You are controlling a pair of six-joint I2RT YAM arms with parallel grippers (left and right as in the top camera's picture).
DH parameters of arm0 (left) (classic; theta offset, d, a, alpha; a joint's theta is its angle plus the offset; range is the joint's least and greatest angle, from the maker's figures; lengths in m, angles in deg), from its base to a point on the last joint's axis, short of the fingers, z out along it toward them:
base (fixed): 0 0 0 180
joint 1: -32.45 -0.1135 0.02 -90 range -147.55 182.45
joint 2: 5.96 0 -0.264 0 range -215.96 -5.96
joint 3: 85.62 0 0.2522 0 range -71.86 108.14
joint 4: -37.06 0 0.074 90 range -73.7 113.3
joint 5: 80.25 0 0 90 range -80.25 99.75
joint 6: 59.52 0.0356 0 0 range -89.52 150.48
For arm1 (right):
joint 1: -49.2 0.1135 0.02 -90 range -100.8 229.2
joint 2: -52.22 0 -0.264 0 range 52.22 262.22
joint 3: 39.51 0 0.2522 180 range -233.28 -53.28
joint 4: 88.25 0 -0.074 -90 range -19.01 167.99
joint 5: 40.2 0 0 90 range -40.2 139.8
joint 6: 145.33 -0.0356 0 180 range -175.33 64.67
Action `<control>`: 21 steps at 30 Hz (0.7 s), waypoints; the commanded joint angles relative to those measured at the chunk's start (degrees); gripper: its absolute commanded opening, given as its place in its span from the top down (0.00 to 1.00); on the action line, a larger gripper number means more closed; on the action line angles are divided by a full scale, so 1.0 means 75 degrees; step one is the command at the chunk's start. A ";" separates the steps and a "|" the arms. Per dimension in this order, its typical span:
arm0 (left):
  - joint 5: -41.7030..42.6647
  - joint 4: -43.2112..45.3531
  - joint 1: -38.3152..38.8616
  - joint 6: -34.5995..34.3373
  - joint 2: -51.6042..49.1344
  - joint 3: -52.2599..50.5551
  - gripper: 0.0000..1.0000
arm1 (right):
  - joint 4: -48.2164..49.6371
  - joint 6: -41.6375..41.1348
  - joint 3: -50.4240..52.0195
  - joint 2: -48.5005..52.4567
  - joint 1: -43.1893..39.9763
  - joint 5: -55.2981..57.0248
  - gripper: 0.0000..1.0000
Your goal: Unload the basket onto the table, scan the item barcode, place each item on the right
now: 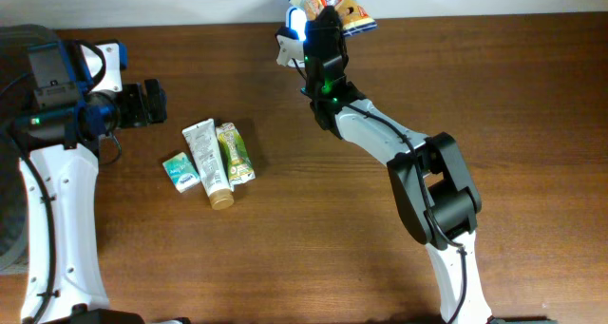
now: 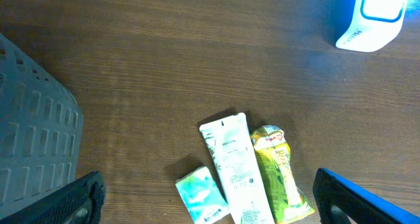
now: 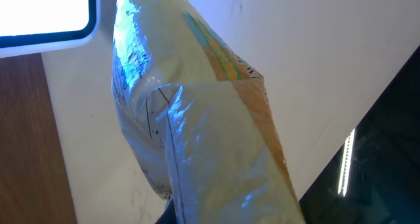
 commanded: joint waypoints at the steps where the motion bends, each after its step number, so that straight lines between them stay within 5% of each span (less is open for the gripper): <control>1: 0.0079 0.0009 -0.0017 0.0149 0.0061 0.0052 0.01 | 0.0108 0.0198 -0.0140 0.0026 0.0003 -0.0248 0.96; 21: 0.0082 0.0009 -0.0017 0.0149 0.0061 0.0052 0.01 | 0.2165 0.0256 -0.0143 0.0921 -0.0099 -0.0015 0.96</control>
